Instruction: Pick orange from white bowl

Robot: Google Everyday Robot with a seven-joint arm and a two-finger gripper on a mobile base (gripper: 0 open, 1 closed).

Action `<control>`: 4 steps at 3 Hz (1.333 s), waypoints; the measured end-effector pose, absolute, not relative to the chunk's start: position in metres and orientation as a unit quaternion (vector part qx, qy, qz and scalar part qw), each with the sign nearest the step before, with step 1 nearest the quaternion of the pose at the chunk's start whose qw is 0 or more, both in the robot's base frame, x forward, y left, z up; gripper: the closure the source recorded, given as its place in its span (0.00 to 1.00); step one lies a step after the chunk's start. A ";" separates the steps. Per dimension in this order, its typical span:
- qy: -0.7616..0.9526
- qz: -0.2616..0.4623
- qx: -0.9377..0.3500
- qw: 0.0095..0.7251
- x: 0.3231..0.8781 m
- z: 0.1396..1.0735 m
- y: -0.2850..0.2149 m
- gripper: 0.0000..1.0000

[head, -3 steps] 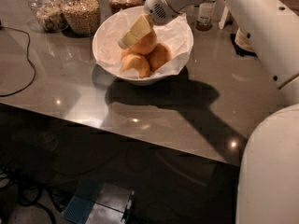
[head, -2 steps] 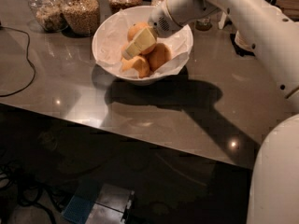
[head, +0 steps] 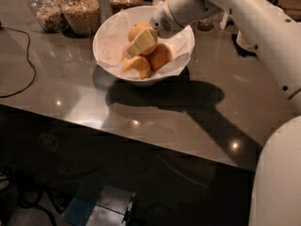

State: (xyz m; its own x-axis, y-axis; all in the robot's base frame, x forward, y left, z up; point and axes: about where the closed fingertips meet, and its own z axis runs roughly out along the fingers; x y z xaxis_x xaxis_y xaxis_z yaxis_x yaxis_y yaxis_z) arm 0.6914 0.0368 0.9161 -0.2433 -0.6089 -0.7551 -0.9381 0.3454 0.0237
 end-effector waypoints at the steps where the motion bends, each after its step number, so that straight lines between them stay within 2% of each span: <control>1: 0.749 0.246 -0.516 0.334 0.691 0.916 0.037 0.42; 3: 0.748 0.249 -0.517 0.333 0.690 0.916 0.038 0.89; 4: 0.725 0.286 -0.533 0.329 0.661 0.934 0.042 1.00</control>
Offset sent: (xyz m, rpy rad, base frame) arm 0.0000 0.0000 0.0000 0.0000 0.0000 0.0000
